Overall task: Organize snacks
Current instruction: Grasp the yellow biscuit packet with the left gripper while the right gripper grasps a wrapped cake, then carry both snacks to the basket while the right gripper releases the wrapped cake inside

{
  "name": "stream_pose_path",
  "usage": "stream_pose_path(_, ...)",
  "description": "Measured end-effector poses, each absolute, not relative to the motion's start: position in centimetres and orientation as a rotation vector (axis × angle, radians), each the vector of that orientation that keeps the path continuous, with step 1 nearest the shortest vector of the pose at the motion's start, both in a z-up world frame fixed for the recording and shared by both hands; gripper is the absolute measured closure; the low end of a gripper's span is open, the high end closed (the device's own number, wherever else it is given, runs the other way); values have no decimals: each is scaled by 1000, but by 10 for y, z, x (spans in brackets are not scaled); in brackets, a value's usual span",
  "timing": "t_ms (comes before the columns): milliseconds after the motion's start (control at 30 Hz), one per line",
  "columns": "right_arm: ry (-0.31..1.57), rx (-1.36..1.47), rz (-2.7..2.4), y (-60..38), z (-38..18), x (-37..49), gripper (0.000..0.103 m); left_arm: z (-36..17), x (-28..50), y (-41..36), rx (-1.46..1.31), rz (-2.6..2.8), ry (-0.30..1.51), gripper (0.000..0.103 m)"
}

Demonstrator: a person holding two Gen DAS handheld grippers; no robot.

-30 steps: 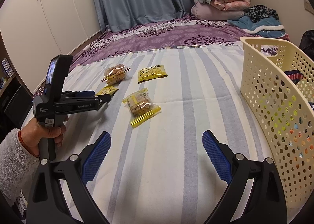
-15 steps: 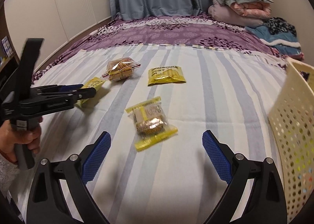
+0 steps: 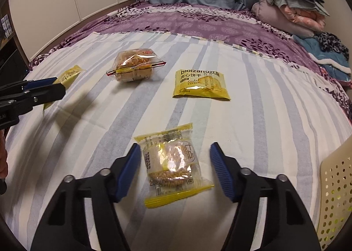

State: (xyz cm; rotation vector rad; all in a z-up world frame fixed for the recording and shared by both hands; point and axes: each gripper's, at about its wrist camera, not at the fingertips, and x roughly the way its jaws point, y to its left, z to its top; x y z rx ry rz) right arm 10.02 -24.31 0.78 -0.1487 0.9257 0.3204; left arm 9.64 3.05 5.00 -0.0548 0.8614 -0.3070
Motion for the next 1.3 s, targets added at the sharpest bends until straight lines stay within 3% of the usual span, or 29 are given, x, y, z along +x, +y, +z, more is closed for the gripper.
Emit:
stream_pose_path(133,922,-165,321,-241,9,98,59,54,93,28,-54,-312,854,55)
stream_pose_path(267,918,-162,314,-242,11,93,63,58,88,27,-54,-316,847,55)
stream_pose_path(1300,698,8,242,-309,103,3,65,119,33,-8,6,-386,731,55)
